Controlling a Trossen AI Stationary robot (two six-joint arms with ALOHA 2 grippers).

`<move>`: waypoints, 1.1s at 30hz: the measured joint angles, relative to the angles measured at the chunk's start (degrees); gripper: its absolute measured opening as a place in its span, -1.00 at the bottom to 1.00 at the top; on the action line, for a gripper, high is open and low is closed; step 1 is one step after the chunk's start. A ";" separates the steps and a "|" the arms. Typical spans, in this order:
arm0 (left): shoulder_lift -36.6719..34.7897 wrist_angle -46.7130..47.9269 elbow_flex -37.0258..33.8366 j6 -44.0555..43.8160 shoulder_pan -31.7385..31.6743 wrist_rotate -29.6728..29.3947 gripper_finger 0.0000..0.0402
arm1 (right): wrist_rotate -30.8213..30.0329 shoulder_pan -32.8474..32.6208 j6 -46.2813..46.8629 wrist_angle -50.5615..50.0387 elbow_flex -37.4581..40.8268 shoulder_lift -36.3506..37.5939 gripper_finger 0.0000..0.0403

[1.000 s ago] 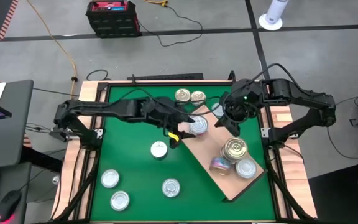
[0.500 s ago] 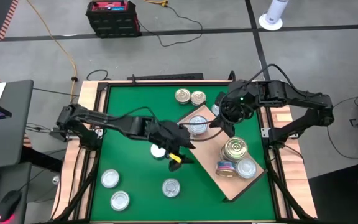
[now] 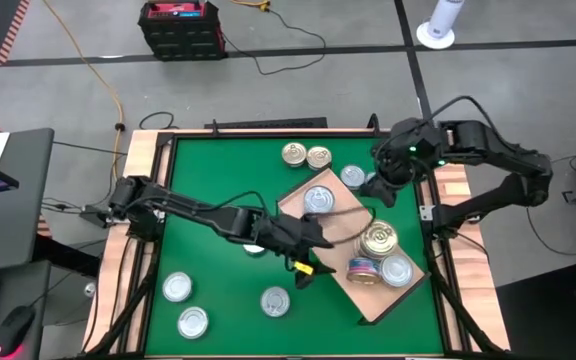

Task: Stack canned seafood by type on shelf
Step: Stack the blue and pink tuna can on top of the other blue and pink tuna cans on the shelf

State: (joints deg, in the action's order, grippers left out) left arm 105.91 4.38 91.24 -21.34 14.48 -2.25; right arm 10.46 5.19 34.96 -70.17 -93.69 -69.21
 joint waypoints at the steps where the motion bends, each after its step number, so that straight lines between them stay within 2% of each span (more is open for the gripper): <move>1: 0.76 -2.58 0.04 0.19 0.36 -0.40 0.49 | -0.02 -0.22 0.04 -0.71 0.00 0.80 -0.13; 8: 6.32 -13.56 0.02 2.64 1.77 -9.11 0.49 | 0.00 -4.76 -4.90 -3.08 0.00 2.63 0.16; 15: 11.58 -16.22 2.45 3.23 2.18 -17.49 0.49 | -0.17 -5.94 -9.79 -4.42 0.00 3.30 0.19; 18: 13.13 -17.43 3.56 3.08 2.06 -17.06 0.49 | -0.08 -5.99 -9.79 -4.55 0.00 3.70 0.19; 22: 13.47 -18.31 3.65 5.69 2.01 -10.83 0.49 | -0.07 -6.54 -9.66 -4.38 0.00 4.24 0.19; 26: 13.37 -17.41 3.74 4.65 2.05 -10.39 0.49 | -0.03 -7.23 -8.61 -4.00 0.00 4.52 0.19; 29: 13.38 -17.36 3.74 2.02 1.96 -8.41 0.49 | -0.07 -11.12 -8.52 -4.00 0.00 4.35 0.19; 33: 13.35 -16.57 3.74 -0.86 2.07 -4.23 0.49 | -0.17 -19.46 -7.84 -4.02 0.00 3.06 0.19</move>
State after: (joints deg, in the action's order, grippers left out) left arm 119.26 -12.20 94.98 -22.20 16.55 -6.48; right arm 10.29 -14.27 27.12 -74.19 -93.69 -66.15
